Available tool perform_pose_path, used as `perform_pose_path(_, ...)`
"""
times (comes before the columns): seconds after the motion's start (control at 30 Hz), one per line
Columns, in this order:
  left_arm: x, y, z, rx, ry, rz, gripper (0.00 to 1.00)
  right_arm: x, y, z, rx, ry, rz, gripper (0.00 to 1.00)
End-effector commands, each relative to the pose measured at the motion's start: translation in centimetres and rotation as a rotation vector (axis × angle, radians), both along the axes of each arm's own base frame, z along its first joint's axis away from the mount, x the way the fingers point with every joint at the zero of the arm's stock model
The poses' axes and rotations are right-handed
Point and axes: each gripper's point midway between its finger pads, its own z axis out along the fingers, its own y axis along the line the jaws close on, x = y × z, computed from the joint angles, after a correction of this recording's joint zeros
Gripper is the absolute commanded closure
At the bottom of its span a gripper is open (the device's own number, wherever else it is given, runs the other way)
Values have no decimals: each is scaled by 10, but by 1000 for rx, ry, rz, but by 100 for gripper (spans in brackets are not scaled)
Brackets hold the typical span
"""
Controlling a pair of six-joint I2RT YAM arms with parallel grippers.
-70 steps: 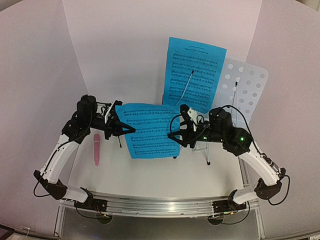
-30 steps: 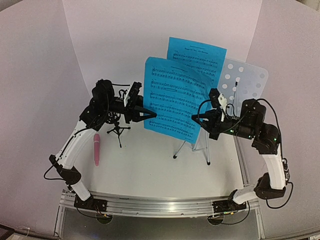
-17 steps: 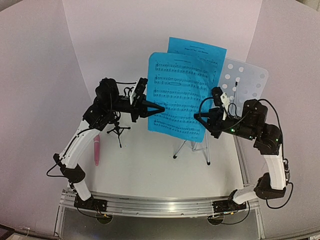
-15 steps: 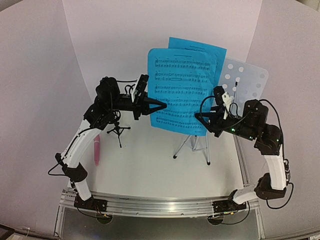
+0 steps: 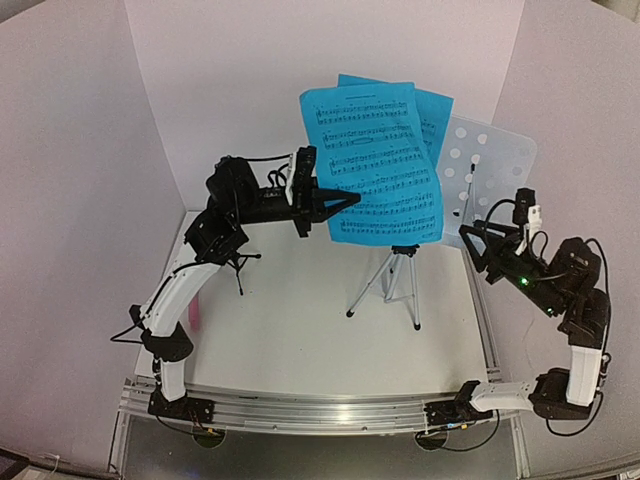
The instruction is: Set up the instrument practice props
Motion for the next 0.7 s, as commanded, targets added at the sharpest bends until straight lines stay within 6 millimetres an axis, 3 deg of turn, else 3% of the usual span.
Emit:
perform_pose_path(0.0, 0, -7, 11, -64, -119, 35, 100, 17, -33, 4, 18, -18, -212, 54)
perform_pose_path(0.13, -4, -19, -2, -59, -280, 39, 100, 31, -48, 0, -33, -36, -350, 47)
perform_pose_path(0.23, -5, -25, -8, -61, -392, 59, 100, 43, -44, -6, -85, -41, -387, 44)
perform_pose_path(0.43, -4, -27, -13, -44, -405, 59, 100, 54, -39, -4, -97, -77, -424, 47)
perform_pose_path(0.67, -6, -29, -25, -7, -410, 37, 100, 53, -41, 4, -84, -118, -429, 48)
